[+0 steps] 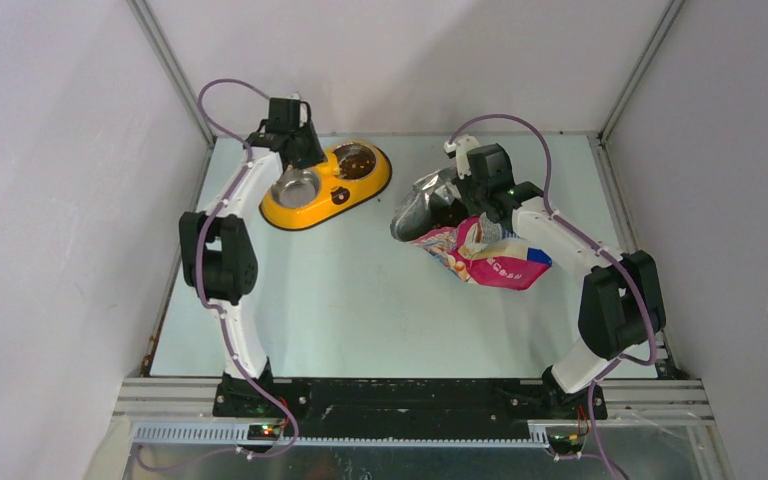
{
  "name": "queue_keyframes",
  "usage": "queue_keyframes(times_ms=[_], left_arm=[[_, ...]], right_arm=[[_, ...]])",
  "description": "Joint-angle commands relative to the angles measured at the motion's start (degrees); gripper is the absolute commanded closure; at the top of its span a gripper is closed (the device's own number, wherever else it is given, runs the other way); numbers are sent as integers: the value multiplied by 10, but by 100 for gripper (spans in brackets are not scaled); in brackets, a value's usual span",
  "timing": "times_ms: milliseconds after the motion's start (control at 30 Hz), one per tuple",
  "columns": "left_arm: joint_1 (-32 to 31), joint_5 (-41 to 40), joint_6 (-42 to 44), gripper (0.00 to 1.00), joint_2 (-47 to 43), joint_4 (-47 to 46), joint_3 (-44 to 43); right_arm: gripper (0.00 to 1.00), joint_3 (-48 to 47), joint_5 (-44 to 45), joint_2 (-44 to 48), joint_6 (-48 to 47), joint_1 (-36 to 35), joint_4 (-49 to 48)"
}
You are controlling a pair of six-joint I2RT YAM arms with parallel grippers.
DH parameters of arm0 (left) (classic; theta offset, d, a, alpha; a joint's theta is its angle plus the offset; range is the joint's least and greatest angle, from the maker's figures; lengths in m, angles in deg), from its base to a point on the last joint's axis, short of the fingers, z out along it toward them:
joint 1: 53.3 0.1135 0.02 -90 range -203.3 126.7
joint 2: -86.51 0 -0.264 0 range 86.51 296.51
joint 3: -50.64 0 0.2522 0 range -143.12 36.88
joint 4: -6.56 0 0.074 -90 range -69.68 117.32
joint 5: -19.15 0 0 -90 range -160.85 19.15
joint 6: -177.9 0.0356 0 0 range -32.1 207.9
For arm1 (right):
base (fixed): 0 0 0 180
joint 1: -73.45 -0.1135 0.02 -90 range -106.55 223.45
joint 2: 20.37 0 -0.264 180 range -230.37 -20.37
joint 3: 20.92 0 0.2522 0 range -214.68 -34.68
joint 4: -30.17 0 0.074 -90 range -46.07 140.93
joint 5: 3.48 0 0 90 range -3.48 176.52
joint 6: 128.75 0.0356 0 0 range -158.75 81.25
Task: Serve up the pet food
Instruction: Pour the pet food into the pet food bowl, then collect the pet food from the pet food bag.
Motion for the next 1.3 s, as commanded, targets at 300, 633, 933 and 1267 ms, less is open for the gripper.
queue_keyframes(times_ms=[300, 633, 933, 1267], left_arm=[[-54, -135, 73, 100, -45, 59, -67], [-57, -118, 75, 100, -42, 74, -87], [-57, -80, 75, 100, -41, 78, -89], [-15, 89, 6, 100, -76, 39, -61]], right_arm=[[100, 6, 22, 28, -1, 12, 28], [100, 10, 16, 33, 0, 13, 25], [100, 10, 14, 35, 0, 14, 26], [100, 15, 11, 39, 0, 15, 23]])
